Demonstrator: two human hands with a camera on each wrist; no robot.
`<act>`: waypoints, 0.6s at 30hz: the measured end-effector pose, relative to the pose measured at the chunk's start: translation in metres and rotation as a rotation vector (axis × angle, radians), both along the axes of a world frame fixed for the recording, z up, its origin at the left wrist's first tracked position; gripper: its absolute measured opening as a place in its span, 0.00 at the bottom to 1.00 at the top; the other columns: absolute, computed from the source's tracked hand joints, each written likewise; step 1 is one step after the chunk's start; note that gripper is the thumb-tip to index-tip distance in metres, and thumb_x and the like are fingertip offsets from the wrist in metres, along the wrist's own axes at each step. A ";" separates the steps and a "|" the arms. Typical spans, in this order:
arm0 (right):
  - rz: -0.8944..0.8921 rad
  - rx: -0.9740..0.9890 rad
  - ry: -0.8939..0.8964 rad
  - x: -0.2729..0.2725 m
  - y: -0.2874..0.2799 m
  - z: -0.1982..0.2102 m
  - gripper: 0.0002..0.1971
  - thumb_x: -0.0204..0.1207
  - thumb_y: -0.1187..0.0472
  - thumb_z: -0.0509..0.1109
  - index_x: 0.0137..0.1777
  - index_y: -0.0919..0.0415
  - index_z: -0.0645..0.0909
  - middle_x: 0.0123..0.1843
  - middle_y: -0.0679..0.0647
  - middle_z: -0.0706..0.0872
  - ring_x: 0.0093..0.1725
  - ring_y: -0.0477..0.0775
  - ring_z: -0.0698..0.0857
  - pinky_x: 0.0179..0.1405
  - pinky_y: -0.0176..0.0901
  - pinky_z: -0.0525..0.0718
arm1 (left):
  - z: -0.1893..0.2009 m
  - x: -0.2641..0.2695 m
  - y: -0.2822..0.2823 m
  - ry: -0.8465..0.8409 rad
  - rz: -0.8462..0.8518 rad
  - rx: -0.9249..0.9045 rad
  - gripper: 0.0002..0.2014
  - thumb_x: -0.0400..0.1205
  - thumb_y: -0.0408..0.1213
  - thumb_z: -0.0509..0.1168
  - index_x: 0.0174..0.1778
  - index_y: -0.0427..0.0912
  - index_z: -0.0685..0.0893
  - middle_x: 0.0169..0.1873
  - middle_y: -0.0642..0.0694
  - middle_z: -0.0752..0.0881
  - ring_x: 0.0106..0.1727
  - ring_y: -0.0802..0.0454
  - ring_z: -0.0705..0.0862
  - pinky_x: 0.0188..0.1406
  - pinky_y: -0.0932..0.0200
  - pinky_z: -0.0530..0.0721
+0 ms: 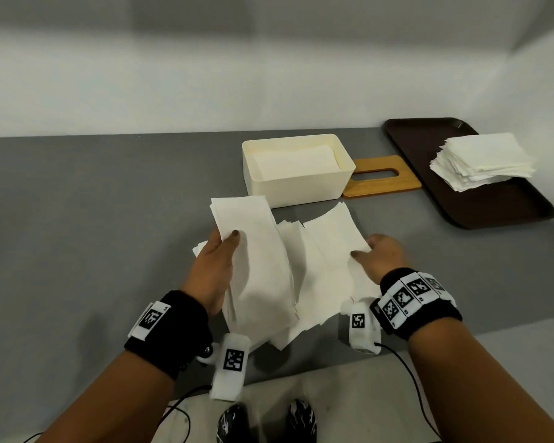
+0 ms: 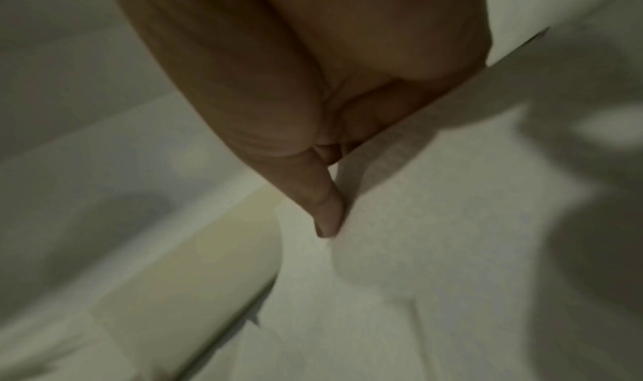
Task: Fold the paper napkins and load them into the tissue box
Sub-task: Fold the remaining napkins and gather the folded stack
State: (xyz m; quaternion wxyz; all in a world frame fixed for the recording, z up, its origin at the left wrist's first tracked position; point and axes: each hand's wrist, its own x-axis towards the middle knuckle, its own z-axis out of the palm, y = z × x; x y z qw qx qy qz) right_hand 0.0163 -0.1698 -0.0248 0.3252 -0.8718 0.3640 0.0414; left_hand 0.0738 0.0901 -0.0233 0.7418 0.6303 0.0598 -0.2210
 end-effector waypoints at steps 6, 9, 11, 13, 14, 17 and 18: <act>0.002 -0.078 -0.350 -0.014 -0.010 0.045 0.03 0.81 0.61 0.69 0.47 0.60 0.80 0.45 0.54 0.85 0.42 0.53 0.81 0.42 0.41 0.73 | -0.002 0.001 -0.002 0.066 0.010 0.009 0.20 0.88 0.53 0.56 0.75 0.54 0.77 0.65 0.53 0.86 0.68 0.49 0.83 0.76 0.44 0.74; 0.043 0.191 -0.506 -0.020 0.003 0.061 0.03 0.79 0.61 0.71 0.44 0.55 0.83 0.45 0.49 0.91 0.43 0.48 0.89 0.45 0.41 0.81 | 0.000 -0.001 -0.007 0.094 -0.014 0.031 0.28 0.83 0.63 0.57 0.76 0.57 0.75 0.70 0.54 0.83 0.73 0.48 0.78 0.79 0.41 0.69; 0.081 0.441 -0.557 -0.021 0.021 0.060 0.03 0.79 0.63 0.72 0.45 0.54 0.83 0.47 0.52 0.93 0.46 0.51 0.91 0.50 0.47 0.86 | 0.001 -0.003 -0.012 0.114 -0.029 0.011 0.32 0.78 0.68 0.57 0.75 0.56 0.76 0.71 0.54 0.83 0.73 0.49 0.79 0.77 0.43 0.71; 0.080 0.591 -0.563 -0.017 0.037 0.048 0.03 0.78 0.65 0.72 0.48 0.56 0.84 0.50 0.57 0.93 0.50 0.60 0.91 0.57 0.58 0.86 | 0.006 -0.005 -0.018 0.113 -0.028 -0.008 0.27 0.83 0.65 0.55 0.71 0.54 0.80 0.66 0.55 0.86 0.68 0.54 0.83 0.70 0.52 0.77; 0.081 0.606 -0.543 -0.015 0.045 0.042 0.03 0.78 0.65 0.72 0.49 0.58 0.85 0.51 0.58 0.93 0.51 0.62 0.90 0.59 0.61 0.86 | 0.007 -0.005 -0.020 0.116 -0.038 -0.029 0.24 0.85 0.62 0.54 0.69 0.53 0.81 0.63 0.55 0.88 0.64 0.56 0.85 0.67 0.55 0.79; 0.093 0.574 -0.472 -0.010 0.067 0.025 0.05 0.79 0.63 0.72 0.51 0.63 0.84 0.50 0.59 0.92 0.53 0.66 0.90 0.59 0.64 0.87 | 0.011 -0.007 -0.027 0.107 -0.046 -0.083 0.25 0.87 0.60 0.52 0.70 0.50 0.82 0.59 0.54 0.90 0.62 0.54 0.88 0.68 0.52 0.80; 0.104 0.567 -0.464 -0.009 0.073 0.022 0.04 0.79 0.63 0.71 0.51 0.63 0.84 0.50 0.59 0.92 0.52 0.65 0.90 0.57 0.62 0.87 | 0.011 -0.007 -0.027 0.109 -0.042 -0.073 0.26 0.86 0.61 0.51 0.70 0.49 0.82 0.59 0.53 0.91 0.62 0.53 0.88 0.69 0.50 0.80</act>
